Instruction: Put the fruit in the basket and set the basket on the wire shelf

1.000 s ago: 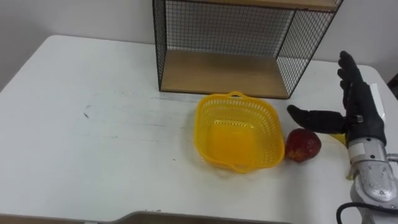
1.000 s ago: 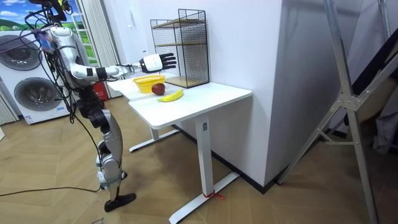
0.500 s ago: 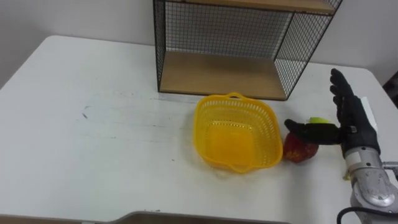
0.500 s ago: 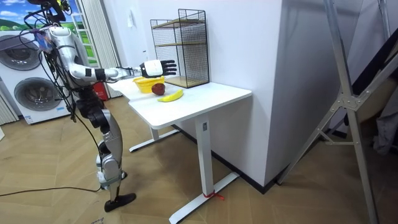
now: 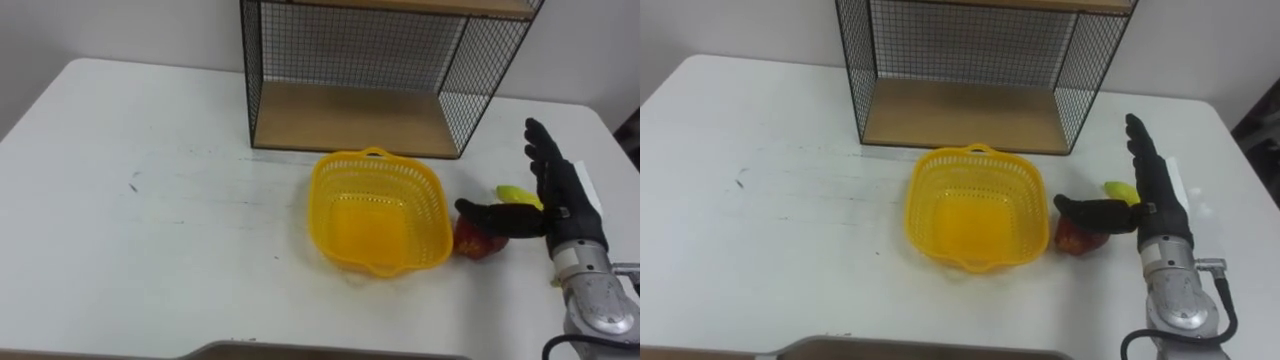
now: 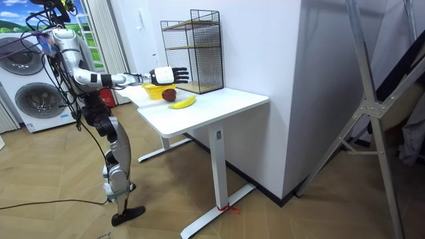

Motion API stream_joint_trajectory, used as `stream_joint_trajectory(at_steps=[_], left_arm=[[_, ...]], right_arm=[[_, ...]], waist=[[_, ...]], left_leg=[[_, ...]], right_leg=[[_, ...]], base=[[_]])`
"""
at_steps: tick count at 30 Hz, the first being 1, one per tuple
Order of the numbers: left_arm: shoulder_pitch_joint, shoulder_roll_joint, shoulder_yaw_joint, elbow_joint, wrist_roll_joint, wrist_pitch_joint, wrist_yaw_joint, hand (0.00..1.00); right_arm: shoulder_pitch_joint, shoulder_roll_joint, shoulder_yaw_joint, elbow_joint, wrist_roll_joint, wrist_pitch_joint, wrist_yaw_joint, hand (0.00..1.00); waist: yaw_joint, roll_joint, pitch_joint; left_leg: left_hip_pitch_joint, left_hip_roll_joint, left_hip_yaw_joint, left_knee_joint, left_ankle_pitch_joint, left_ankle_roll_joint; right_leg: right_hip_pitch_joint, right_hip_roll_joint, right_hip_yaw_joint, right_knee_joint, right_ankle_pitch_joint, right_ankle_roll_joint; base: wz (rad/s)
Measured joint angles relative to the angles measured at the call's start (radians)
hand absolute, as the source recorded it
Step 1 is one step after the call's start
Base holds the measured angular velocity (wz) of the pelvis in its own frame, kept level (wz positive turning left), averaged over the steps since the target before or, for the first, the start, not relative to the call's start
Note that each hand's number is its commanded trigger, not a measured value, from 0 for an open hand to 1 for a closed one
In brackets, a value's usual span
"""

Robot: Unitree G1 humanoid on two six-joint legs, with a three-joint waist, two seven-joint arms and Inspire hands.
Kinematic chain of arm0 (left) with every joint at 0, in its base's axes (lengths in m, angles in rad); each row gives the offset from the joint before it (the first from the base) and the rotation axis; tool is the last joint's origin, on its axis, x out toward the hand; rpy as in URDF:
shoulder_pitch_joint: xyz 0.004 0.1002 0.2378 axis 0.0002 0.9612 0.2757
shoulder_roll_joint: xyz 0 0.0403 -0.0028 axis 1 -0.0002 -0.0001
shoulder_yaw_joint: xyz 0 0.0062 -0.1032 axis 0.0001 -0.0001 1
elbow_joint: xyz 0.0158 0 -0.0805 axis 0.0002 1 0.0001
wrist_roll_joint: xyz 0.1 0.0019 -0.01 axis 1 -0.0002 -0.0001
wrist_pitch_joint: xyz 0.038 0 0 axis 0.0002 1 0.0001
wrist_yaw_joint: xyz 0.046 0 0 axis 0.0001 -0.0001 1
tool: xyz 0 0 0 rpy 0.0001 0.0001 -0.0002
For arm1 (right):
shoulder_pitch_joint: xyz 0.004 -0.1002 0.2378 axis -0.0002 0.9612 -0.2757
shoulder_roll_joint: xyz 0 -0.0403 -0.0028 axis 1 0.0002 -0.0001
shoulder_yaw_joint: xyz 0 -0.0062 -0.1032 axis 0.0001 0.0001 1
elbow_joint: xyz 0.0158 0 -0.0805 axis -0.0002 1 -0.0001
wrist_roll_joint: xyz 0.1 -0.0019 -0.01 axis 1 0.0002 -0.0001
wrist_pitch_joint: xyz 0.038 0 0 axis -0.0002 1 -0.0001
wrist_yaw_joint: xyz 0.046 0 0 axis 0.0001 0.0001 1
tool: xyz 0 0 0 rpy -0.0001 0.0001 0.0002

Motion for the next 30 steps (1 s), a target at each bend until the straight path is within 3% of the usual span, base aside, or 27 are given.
stream_joint_trajectory(at_steps=[10,20,30], left_arm=[[-0.002,0.0,0.0,-0.017,0.017,0.006,-0.006,0.0],[-0.02,0.001,-0.005,-0.018,0.016,0.006,0.001,0.0],[-0.03,0.013,-0.018,-0.017,0.016,0.007,0.001,0.0]], right_arm=[[0.0,0.0,0.0,0.001,-0.069,0.02,0.03,0.0],[0.001,0.0,0.011,0.049,-0.081,0.026,0.024,0.0],[0.001,-0.001,0.048,0.064,-0.202,0.044,0.025,0.0]], waist=[[0.0,0.018,-0.0025],[0.0,0.002,-0.0022],[0.004,-0.006,-0.002]], left_leg=[[0.0,0.0,0.0,-0.002,0.0,0.0],[0.003,-0.001,0.001,-0.004,0.0,0.0],[0.002,-0.001,0.002,-0.005,0.0,0.0]], right_leg=[[-0.002,0.0,0.001,-0.003,0.0,0.0],[-0.01,0.0,0.005,-0.004,0.0,0.0],[-0.007,0.001,0.011,-0.003,0.0,0.0]], base=[[0.0],[0.0],[0.0]])
